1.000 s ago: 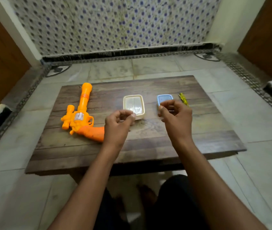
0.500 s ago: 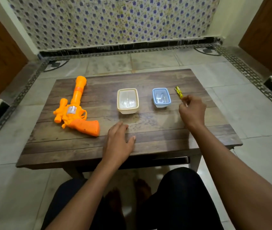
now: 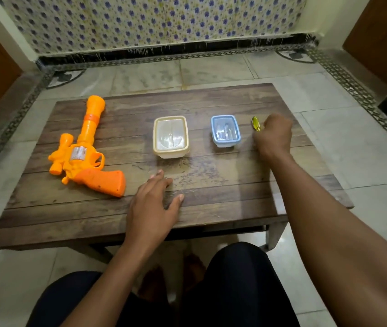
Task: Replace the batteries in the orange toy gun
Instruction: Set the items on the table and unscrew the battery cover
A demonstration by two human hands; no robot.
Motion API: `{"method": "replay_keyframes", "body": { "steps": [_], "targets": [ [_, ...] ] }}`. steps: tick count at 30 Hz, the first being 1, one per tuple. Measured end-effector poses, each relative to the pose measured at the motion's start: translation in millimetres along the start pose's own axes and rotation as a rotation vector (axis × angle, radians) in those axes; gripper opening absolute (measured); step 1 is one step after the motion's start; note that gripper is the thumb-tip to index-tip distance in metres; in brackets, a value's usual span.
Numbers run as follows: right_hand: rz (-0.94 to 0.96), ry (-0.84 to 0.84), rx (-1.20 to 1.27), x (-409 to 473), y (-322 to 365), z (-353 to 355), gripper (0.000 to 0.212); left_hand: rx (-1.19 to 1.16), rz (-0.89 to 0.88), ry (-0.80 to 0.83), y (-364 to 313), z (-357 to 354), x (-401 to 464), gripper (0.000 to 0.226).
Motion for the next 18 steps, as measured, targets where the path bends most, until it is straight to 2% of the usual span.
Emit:
{"method": "replay_keyframes", "body": {
  "steps": [4, 8, 10, 13, 15, 18],
  "targets": [
    [-0.103, -0.001, 0.212, -19.9, -11.2, 17.1, 0.032, -0.010, 0.042, 0.057, -7.2, 10.7, 1.2, 0.049],
    [-0.163, 0.004, 0.582, -60.4, -1.4, 33.1, 0.004, -0.081, 0.045, 0.017, -10.2, 25.5, 7.9, 0.038],
    [-0.174, 0.060, 0.816, -84.4, 13.8, 33.3, 0.010, -0.161, 0.084, -0.094, -10.7, 38.4, 11.5, 0.030],
    [-0.154, 0.211, 1.094, -119.4, 48.8, 30.7, 0.022, -0.266, 0.129, -0.365, -0.8, 55.6, 17.7, 0.017],
    [-0.107, 0.300, 1.158, -138.3, 76.6, 24.6, 0.022, -0.340, 0.171, -0.547, 10.2, 67.8, 20.3, 0.012],
    [-0.026, 0.472, 1.205, -158.0, 115.2, 7.0, 0.025, -0.338, 0.306, -0.737, 27.1, 84.4, 21.5, 0.015]
  ]
}}
Point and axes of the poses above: each hand's wrist, its own x-axis towards the middle knuckle, its own z-axis out of the back of the hand, y = z × x, the point moved 2 cm from there along x, towards the middle knuckle
